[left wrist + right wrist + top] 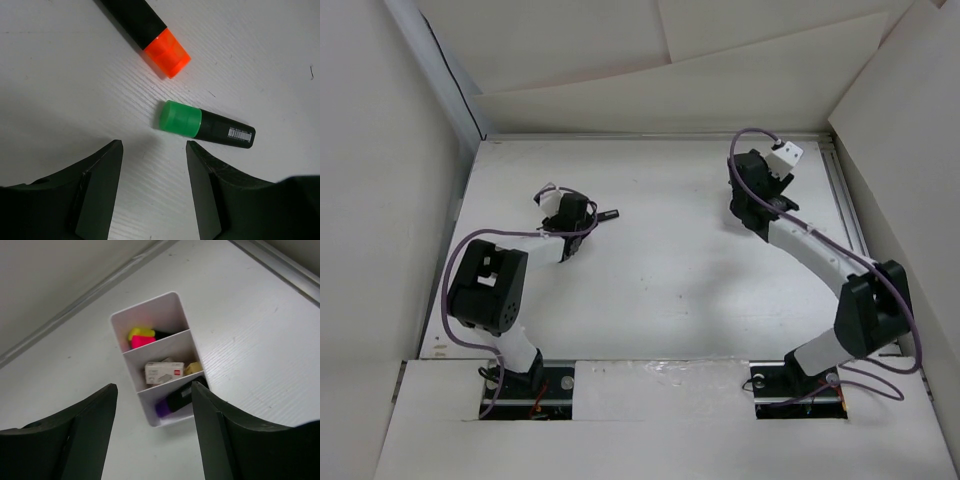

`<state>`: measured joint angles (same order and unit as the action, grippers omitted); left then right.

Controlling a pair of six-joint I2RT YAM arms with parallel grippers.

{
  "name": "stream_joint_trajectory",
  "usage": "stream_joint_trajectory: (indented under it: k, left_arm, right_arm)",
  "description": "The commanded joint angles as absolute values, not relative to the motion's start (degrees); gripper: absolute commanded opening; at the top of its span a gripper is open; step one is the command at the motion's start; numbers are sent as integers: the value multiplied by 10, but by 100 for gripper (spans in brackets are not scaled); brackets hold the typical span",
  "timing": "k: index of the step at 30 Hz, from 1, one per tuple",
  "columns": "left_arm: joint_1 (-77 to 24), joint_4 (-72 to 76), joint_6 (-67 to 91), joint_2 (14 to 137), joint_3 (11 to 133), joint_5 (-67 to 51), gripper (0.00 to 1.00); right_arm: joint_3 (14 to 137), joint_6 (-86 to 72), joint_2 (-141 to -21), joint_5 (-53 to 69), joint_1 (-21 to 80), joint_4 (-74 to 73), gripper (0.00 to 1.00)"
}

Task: Sort the stationery into containers
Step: Place the stationery in the storage box, then move the stationery to the center of the board.

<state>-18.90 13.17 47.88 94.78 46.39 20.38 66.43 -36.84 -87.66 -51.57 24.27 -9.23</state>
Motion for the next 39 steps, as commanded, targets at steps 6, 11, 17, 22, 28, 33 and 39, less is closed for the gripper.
stream_joint_trajectory:
  k: [6, 11, 17, 22, 28, 33, 39]
  left_arm:
    - [-186, 116, 468, 975, 518, 191, 50]
    - [-186, 109, 482, 987, 541, 186, 51]
    - [-186, 107, 522, 993, 541, 167, 51]
    - [-186, 120, 549, 1000, 542, 153, 51]
    - [-186, 104, 569, 1027, 562, 148, 51]
    - [-186, 104, 601, 1027, 563, 153, 50]
    - [-186, 71, 619, 1049, 597, 167, 50]
  right_arm:
    - [621, -338, -788, -431, 285, -71, 68]
    - [609, -333, -774, -402, 296, -66, 68]
    - [599, -333, -755, -395, 308, -66, 68]
    - [588, -328, -730, -381, 314, -66, 68]
    - [577, -328, -706, -370, 319, -66, 69]
    - [577, -323, -693, -358, 319, -66, 69]
    - [572, -323, -681, -346, 319, -66, 69]
